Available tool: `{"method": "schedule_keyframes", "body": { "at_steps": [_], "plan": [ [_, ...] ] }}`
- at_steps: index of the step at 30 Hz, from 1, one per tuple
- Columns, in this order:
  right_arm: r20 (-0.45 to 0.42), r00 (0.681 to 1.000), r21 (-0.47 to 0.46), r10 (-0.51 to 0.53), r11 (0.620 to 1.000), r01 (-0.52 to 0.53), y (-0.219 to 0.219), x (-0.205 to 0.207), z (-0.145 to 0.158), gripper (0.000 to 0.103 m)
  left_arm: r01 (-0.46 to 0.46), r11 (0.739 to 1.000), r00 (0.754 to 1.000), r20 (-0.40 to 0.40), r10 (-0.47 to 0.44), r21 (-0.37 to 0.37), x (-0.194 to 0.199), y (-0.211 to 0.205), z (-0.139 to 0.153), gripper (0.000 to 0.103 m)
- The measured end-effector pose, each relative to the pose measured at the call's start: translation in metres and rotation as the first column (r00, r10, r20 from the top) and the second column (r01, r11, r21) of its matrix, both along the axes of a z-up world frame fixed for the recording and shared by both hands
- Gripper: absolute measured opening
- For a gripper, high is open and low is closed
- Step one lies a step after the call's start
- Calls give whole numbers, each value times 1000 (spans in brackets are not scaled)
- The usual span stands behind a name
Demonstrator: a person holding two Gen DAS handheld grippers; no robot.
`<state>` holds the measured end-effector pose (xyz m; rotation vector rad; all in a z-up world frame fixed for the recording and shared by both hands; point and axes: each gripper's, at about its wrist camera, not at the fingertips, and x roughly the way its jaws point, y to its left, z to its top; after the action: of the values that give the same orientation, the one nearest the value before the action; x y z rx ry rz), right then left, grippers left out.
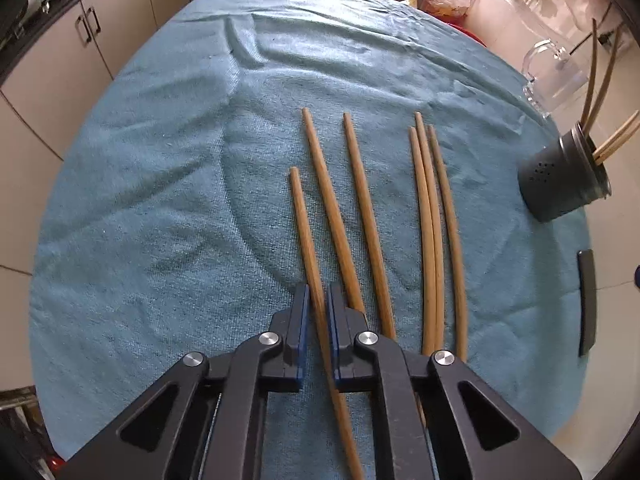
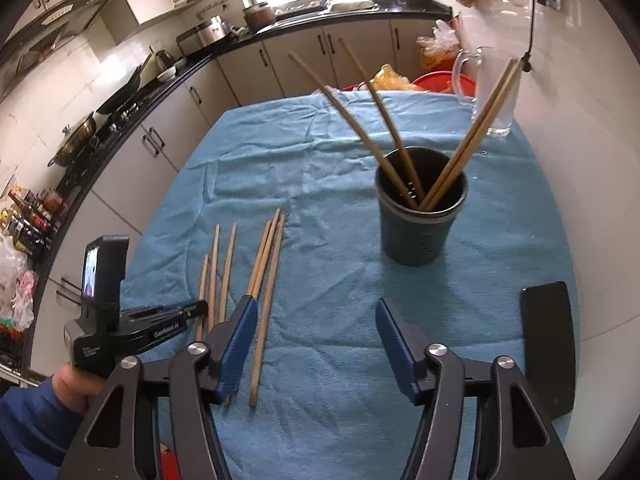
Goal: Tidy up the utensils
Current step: 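Close the left gripper on a chopstick while the right gripper grasps another, then lift both chopsticks upright and carry them toward the black cup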
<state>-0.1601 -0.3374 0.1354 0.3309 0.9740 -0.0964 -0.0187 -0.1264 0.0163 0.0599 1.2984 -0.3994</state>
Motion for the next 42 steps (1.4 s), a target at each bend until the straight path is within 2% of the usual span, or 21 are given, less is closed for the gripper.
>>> {"method": "schedule_keyframes", "body": {
  "at_steps": [4,10,14,19,30,36,37,38,42],
  "plan": [
    [-35,999,12,20,1000,-20,3,13,-9,54,-29,999,1000,7,29,19,8,16,0,6],
    [-122,989,47,84,996,-79,21,57,-35,28,-95,995,995,16,95,23,24,46,2,6],
    [-186,977,110,100,991,-80,27,92,-63,27,-81,997,997,2,81,3,26,51,1,8],
    [-278,959,189,64,982,-11,23,128,-98,23,-82,996,997,-2,82,-19,26,54,1,8],
    [-358,933,138,19,990,33,29,159,-126,22,-60,998,998,-10,60,-27,30,54,0,8],
    [-376,927,42,16,999,0,40,178,-124,14,-40,999,999,1,40,4,43,43,0,8],
    [-379,925,17,16,1000,-11,43,182,-124,8,-30,999,999,12,30,12,45,40,0,8],
    [-381,924,2,18,1000,-18,45,186,-124,8,-23,1000,1000,20,23,18,47,38,0,7],
    [-356,934,30,22,999,-13,42,186,-120,7,-13,1000,999,46,13,-9,45,39,6,6]
  ]
}}
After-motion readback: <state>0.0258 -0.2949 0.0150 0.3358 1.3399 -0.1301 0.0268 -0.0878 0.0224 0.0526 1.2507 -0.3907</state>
